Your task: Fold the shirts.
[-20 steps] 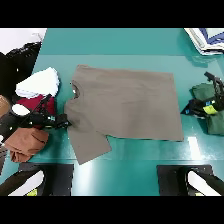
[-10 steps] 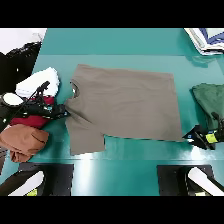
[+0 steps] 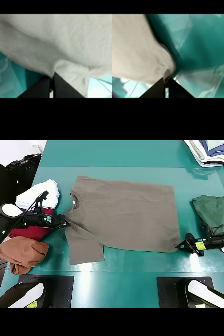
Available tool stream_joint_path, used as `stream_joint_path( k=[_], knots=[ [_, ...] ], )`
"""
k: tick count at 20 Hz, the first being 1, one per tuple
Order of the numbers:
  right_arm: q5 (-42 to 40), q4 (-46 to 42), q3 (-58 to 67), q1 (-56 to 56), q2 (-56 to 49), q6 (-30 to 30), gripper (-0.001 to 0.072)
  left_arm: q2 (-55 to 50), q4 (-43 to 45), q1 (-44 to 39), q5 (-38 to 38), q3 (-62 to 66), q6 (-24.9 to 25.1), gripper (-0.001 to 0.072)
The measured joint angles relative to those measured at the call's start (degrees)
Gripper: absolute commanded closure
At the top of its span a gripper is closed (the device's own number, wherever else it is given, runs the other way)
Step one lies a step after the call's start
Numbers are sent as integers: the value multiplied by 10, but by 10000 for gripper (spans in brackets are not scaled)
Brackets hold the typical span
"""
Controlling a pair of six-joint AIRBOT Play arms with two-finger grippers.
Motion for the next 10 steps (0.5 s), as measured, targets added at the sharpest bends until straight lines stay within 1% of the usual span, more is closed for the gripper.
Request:
stream_joint_path(
  k=[3, 5, 7, 10],
  knots=[
    [12, 5, 45, 36, 29, 2, 695, 32, 15, 0, -1, 21, -5, 682],
    [17, 7, 104, 55, 64, 12, 695, 67, 28, 0, -13, 66, -13, 682],
    [17, 11, 188, 69, 103, 19, 695, 100, 34, 0, -31, 140, -18, 682],
    [2, 13, 349, 85, 154, 25, 695, 133, 39, 0, -49, 300, -30, 681]
  ],
)
